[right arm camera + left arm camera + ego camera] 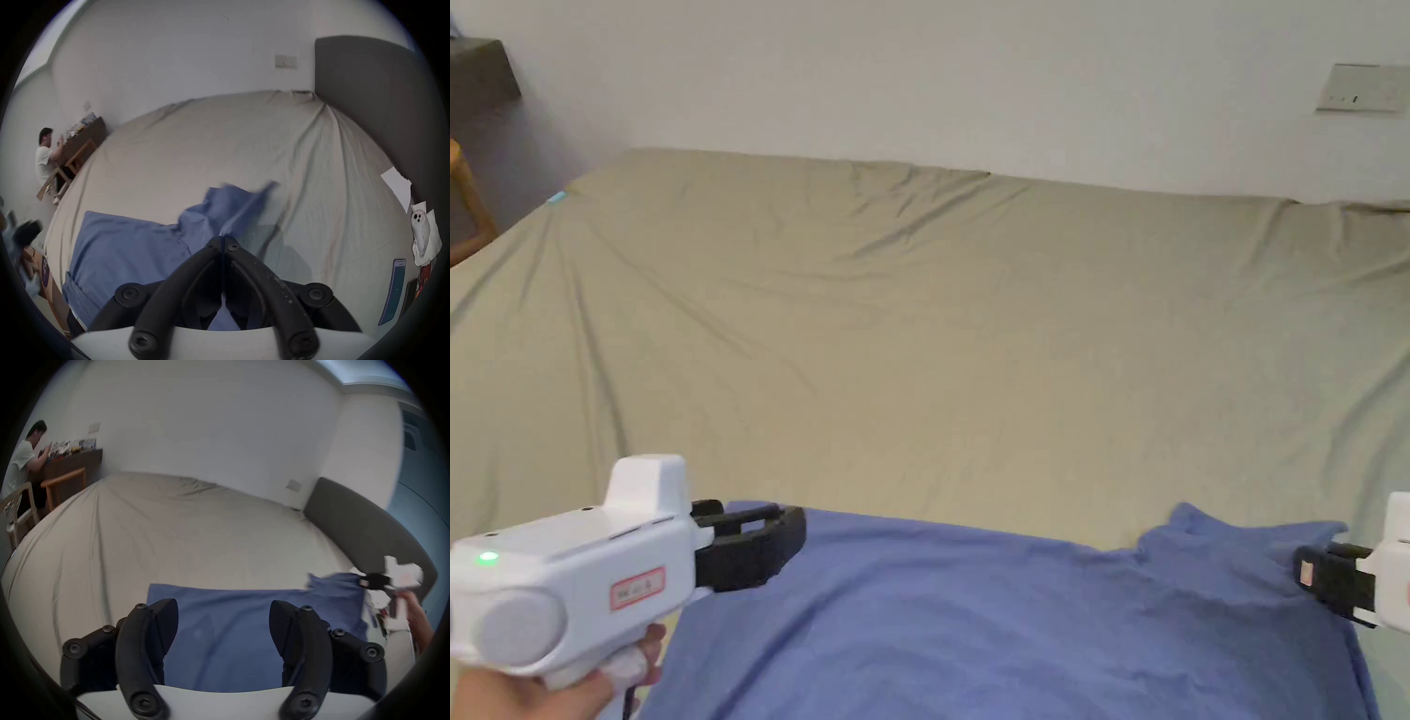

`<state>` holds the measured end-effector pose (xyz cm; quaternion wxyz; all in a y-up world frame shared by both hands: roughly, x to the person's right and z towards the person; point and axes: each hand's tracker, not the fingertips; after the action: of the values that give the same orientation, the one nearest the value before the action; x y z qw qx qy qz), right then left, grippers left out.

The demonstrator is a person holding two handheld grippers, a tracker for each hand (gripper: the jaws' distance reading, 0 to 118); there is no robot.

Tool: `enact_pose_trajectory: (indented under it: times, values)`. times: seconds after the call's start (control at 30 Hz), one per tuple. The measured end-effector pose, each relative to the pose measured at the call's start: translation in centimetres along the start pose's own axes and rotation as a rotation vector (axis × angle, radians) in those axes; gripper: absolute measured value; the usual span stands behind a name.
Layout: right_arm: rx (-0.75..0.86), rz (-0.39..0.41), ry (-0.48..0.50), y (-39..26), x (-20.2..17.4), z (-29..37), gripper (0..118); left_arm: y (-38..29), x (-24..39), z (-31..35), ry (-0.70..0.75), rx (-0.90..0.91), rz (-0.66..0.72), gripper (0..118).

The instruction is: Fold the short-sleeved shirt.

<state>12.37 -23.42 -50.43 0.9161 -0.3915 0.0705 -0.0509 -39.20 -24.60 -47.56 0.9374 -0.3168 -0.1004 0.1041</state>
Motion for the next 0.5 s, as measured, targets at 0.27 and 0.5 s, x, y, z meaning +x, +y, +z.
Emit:
enact_pose_trajectory:
  times: [0.27,0.5]
  values:
    - [0.006,0.03,0.047,-1.8,-2.4,3.6,1,0.9,-8.0,-16.3,0.322,-0.313,-0.088,80]
    - [-0.009,0.035,0.057,-1.5,-2.4,3.4,1,-0.1,-8.0,-16.6,0.292,-0.324,-0.022,5]
